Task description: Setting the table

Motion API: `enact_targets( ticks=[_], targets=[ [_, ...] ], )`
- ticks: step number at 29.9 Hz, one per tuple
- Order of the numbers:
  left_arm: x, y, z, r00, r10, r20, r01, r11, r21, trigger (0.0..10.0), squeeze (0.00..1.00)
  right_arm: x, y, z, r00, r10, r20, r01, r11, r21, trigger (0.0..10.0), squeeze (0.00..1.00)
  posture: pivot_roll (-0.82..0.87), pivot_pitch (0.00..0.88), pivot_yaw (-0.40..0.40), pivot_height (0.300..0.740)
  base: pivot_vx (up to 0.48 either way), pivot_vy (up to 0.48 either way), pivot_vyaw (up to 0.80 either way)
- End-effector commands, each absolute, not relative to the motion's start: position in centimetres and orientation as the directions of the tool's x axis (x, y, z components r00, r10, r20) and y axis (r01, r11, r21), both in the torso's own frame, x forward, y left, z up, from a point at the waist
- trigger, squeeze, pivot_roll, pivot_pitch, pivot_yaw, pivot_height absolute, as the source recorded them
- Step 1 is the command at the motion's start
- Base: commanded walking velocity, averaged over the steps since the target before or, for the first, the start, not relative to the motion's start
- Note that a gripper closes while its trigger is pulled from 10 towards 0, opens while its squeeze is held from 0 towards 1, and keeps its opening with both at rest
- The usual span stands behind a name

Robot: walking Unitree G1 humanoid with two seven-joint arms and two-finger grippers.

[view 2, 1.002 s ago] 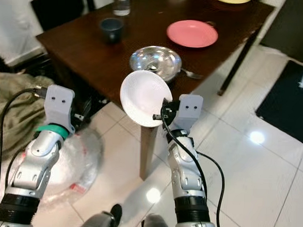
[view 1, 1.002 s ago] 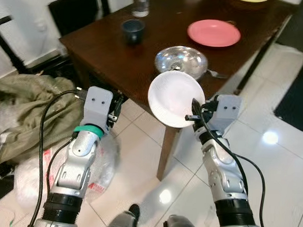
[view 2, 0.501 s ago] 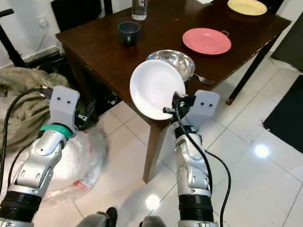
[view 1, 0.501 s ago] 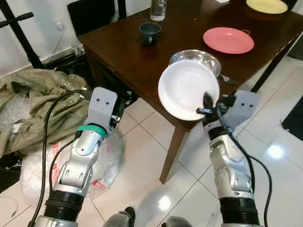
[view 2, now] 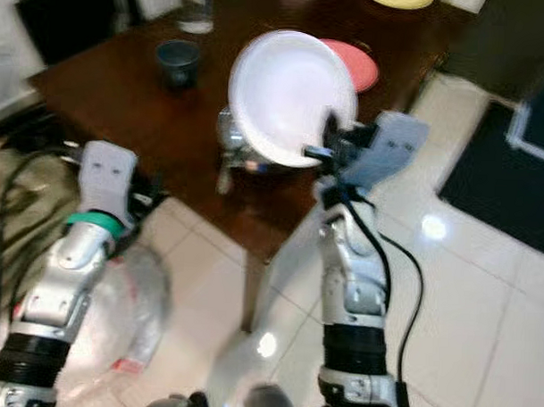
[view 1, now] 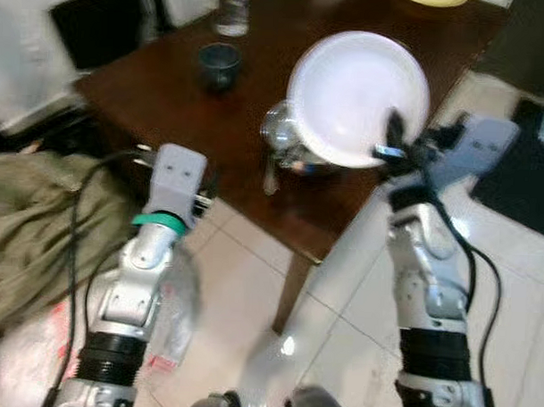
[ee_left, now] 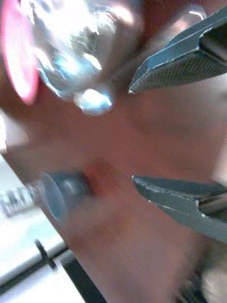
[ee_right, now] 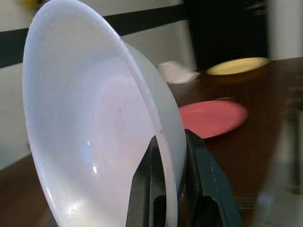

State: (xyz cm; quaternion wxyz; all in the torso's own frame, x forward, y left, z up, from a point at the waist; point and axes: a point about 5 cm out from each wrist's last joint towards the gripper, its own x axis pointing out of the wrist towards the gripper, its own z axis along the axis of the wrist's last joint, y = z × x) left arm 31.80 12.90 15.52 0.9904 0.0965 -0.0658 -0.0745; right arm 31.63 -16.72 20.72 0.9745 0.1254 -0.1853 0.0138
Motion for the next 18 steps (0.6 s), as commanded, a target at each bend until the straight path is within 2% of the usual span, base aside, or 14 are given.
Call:
enact_targets(
  ticks=[1, 4, 18],
  targets=[
    [31.68, 14.01, 15.17, 0.986, -0.131, 0.107, 0.105, 0.971, 0.213, 10.0, 0.00, 31.63, -15.89, 21.39, 0.922, 0.004, 0.388, -0.111, 0.960, 0.255, 10.0, 0.00, -0.13, 0.000, 0.073, 0.740, 0.480, 0.000, 0.00],
    [31.72, 14.03, 15.24, 0.985, -0.130, 0.111, 0.104, 0.971, 0.215, 10.0, 0.00, 31.67, -15.97, 21.38, 0.922, 0.004, 0.386, -0.110, 0.961, 0.252, 10.0, 0.00, -0.13, 0.000, 0.074, 0.740, 0.480, 0.000, 0.00],
    [31.49, 13.53, 15.22, 0.981, -0.158, 0.111, 0.134, 0.970, 0.203, 10.0, 0.00, 31.73, -16.03, 20.83, 0.936, 0.010, 0.351, -0.104, 0.963, 0.248, 10.0, 0.00, -0.13, 0.000, 0.072, 0.740, 0.000, 0.000, 0.00]
  ],
)
